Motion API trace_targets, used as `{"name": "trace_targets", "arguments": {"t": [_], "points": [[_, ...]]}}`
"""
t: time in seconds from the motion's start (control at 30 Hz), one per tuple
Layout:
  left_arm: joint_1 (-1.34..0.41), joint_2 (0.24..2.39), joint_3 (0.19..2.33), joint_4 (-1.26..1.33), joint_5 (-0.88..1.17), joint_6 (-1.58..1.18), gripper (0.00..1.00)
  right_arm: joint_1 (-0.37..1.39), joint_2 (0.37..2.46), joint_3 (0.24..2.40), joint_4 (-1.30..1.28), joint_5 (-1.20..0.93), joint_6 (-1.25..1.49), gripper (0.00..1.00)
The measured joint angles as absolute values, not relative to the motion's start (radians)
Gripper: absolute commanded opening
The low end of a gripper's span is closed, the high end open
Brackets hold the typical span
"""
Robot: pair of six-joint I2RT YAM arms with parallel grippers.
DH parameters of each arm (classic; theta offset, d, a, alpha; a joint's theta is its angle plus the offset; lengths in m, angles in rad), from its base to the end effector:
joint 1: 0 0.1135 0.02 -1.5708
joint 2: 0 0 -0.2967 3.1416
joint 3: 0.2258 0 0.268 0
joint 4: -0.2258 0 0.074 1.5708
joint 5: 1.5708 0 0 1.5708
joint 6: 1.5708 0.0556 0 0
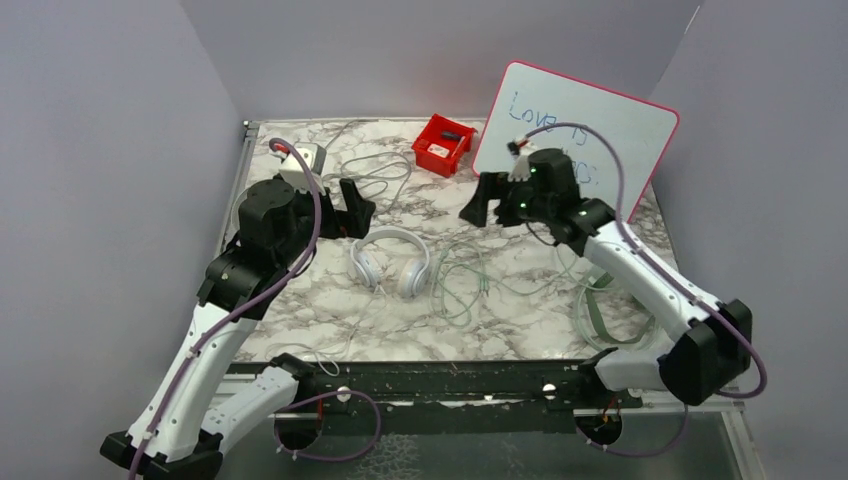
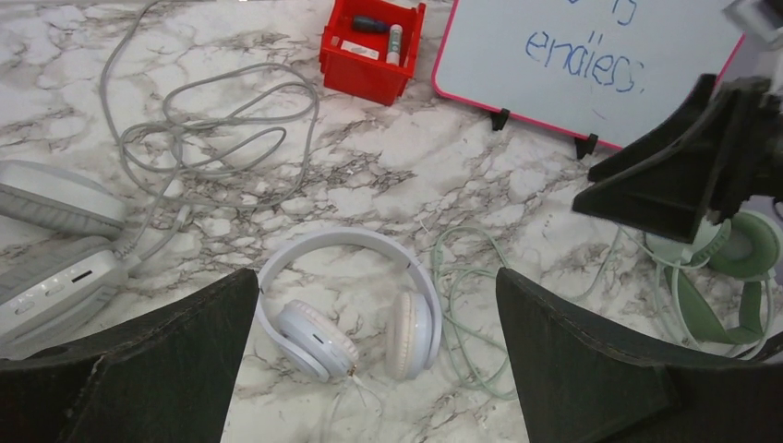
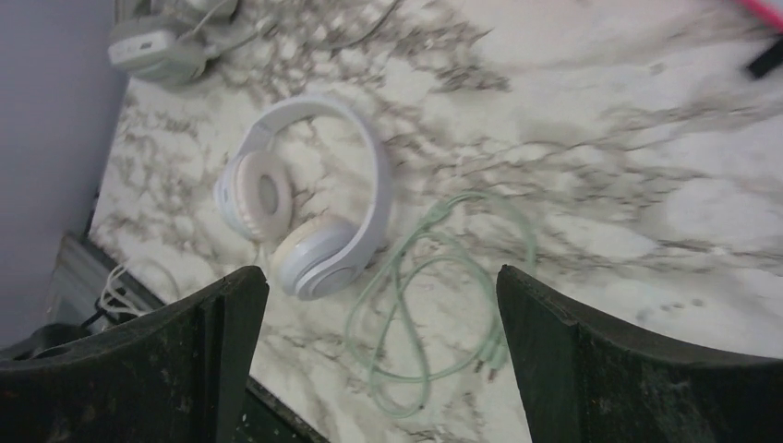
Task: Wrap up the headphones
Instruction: Pick up the headphones from the center of the board.
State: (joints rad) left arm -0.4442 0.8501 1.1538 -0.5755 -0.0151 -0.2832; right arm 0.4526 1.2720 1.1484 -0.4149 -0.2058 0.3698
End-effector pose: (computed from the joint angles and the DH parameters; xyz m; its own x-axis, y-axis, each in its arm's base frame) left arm 0.1632 -0.0767 0.4370 -0.3491 -0.1432 -0.9261 0.3322 0.9051 -0.2653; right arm 0.2734 0.1456 0.3585 -0.6418 0.0814 -0.7626 -0.3795 0.8304 0.4080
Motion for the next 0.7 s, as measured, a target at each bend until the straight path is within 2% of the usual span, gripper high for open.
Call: {"name": "trace_targets", "arguments": {"t": [0.2,0.33,0.43,0.7], "points": [[-0.441,0.851,1.136,-0.580,-0.002,-0.286,0.99,0.664,1.505,1.135,-0.294,-0.286,0.484,0.98],[-0.440,0.842,1.125,-0.587,0.012,-0.295,0.99,0.753,1.654,1.176,-0.280,-0.288,0.498,0.90],[-0.440,0.827,1.121,-0.594,0.023,-0.300,0.99,0.778,1.735,1.224,-0.287,-0.266,0.493,0.83],[-0.439,0.820,1.121,-0.595,0.038,-0.307,0.99,0.782,1.877,1.361,-0.331,-0.102,0.455,0.83]]}}
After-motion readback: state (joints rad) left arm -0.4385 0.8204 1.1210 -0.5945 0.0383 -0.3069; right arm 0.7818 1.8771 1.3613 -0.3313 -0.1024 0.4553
